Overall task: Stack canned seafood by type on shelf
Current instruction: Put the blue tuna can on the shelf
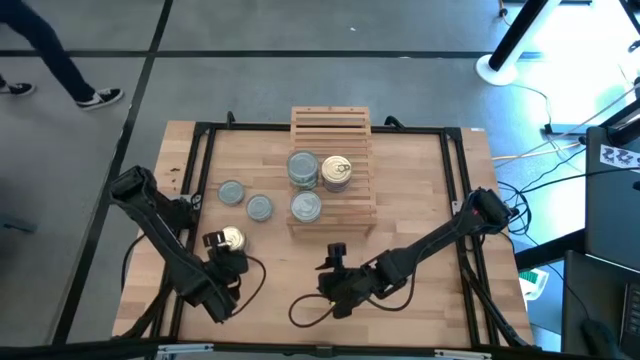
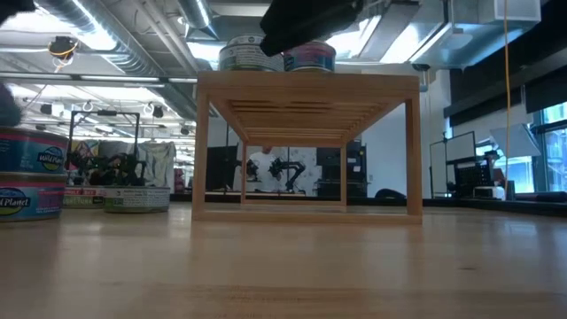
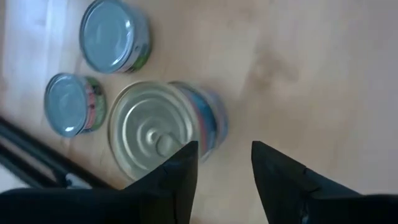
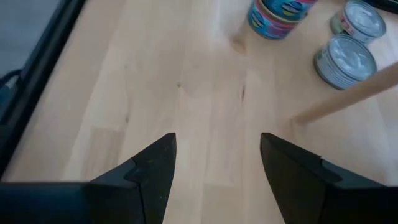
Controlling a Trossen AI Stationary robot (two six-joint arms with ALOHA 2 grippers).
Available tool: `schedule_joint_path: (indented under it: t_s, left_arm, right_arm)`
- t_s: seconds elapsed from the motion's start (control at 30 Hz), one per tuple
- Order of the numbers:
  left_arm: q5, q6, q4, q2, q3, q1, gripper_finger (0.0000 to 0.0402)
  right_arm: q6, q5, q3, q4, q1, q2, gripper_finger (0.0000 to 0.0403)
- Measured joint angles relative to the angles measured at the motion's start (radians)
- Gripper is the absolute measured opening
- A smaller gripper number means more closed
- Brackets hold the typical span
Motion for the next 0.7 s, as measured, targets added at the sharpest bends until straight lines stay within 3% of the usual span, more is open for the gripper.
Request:
schedule_joint_path:
  t_s: [0.37, 0.7]
  left_arm:
    - [-0.003, -0.011, 0.040, 0.000, -0.113, 0.001, 0.0127]
    - [-0.058, 0.023, 0.076, 0.001, -0.127, 0.001, 0.0112]
  right_arm:
    - [0.000, 0.007, -0.003, 0.007, -0.001, 0.014, 0.0232]
    - [-0.001, 0.007, -0.003, 0.022, -0.001, 0.014, 0.0232]
